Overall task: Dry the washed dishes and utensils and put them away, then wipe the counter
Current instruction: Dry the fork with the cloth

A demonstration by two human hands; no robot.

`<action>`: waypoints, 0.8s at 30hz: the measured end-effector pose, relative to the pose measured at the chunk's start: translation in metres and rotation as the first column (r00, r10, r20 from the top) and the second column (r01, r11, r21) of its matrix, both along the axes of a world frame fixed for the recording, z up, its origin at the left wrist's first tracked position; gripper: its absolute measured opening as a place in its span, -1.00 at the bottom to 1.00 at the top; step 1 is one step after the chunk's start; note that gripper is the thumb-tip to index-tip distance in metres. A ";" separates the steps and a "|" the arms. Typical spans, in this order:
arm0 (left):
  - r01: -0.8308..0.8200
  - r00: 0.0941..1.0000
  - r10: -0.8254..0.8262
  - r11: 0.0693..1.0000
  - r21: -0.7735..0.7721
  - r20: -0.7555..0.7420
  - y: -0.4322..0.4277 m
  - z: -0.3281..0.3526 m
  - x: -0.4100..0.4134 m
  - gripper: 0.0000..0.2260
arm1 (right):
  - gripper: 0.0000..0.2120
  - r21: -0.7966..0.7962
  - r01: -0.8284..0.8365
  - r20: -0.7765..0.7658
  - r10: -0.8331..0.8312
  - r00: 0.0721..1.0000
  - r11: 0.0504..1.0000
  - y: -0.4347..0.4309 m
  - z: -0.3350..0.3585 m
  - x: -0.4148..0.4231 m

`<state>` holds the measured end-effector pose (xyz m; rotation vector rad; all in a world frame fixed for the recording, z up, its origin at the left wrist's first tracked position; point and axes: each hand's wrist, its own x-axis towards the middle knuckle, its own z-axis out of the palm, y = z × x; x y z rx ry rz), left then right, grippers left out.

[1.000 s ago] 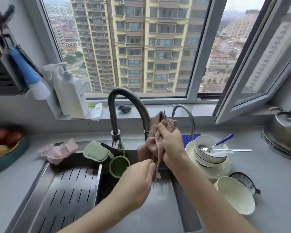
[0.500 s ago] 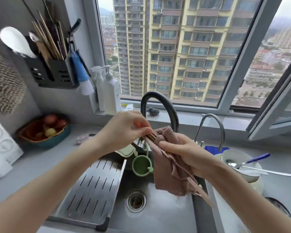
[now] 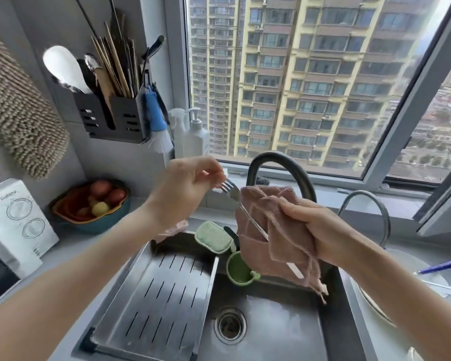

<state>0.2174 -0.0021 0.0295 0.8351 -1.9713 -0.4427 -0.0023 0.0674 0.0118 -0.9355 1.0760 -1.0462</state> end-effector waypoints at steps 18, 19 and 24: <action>-0.553 0.808 0.572 0.819 0.152 -0.140 -0.189 0.039 0.250 -0.87 | -0.85 -0.385 -0.169 -0.877 -0.303 0.372 0.907 -0.163 -0.014 0.149; -0.578 0.795 0.592 0.805 0.132 -0.133 -0.196 0.047 0.267 -0.87 | -0.85 -0.397 -0.150 -0.883 -0.332 0.332 0.906 -0.171 -0.010 0.153; -0.629 0.776 0.625 0.756 -0.180 -0.082 -0.210 0.092 0.296 -0.75 | -0.84 -0.465 -0.229 -0.865 -0.383 0.323 0.856 -0.213 0.022 0.204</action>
